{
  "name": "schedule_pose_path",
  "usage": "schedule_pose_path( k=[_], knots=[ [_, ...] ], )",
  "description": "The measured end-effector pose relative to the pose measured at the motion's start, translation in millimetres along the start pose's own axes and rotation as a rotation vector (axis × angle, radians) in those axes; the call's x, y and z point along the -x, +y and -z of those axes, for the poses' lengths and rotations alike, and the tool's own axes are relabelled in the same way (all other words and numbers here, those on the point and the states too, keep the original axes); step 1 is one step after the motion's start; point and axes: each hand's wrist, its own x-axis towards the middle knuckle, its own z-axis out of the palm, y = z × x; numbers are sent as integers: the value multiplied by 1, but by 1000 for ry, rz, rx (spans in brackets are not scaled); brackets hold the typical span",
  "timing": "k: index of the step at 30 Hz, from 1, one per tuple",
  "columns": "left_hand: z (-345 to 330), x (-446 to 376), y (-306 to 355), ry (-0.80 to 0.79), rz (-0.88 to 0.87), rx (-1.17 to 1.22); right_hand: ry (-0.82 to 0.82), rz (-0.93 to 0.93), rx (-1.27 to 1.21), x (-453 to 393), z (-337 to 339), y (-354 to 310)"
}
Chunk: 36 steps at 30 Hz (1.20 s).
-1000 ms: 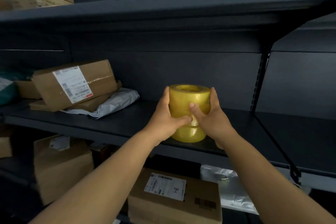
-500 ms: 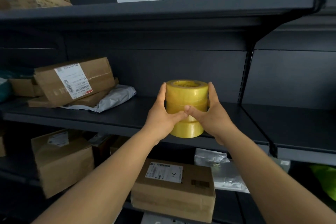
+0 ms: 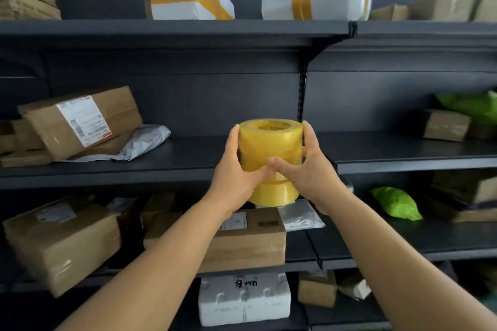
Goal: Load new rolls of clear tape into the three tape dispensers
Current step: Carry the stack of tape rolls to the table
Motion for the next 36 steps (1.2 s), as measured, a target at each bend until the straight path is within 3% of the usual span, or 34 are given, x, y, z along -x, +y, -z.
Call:
schedule_pose_path(
  k=[20,36],
  knots=[
    [-135,148,77,-422,-117,235,445,-253,129,228,136,7],
    [-257,372,179,-856,-66,495,675,-404,167,507,253,-6]
  ],
)
